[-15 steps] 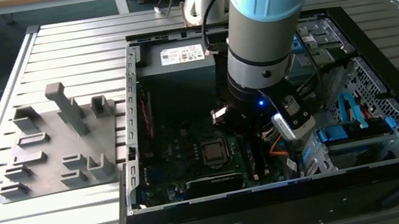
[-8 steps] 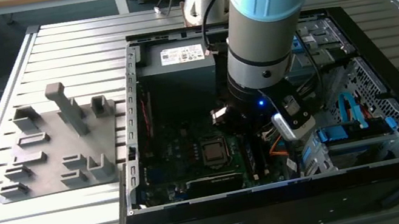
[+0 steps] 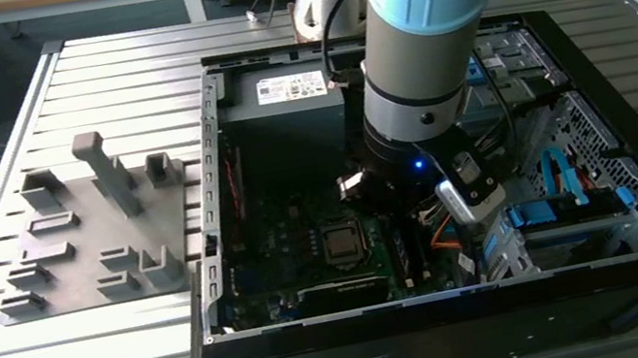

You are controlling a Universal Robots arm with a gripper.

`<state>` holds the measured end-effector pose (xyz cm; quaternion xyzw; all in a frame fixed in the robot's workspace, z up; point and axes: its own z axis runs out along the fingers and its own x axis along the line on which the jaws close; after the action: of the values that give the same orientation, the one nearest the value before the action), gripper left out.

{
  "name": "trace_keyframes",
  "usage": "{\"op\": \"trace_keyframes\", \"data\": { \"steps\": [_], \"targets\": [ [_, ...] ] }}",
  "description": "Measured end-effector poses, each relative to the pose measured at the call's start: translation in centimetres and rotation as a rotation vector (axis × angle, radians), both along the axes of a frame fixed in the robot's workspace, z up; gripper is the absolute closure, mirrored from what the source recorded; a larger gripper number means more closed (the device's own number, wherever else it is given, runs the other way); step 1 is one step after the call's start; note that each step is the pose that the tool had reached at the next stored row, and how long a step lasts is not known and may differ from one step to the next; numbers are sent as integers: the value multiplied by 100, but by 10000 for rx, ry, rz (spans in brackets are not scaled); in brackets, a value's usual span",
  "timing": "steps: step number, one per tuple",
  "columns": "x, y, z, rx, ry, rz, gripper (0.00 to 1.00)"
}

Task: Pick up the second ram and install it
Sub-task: 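Insert the second ram into the second slot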

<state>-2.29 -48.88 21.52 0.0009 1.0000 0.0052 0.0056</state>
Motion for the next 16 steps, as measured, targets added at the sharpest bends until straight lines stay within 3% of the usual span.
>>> {"op": "trace_keyframes", "data": {
  "steps": [16],
  "targets": [
    [-1, -1, -50, -8, 10, 30, 86]
  ]
}}
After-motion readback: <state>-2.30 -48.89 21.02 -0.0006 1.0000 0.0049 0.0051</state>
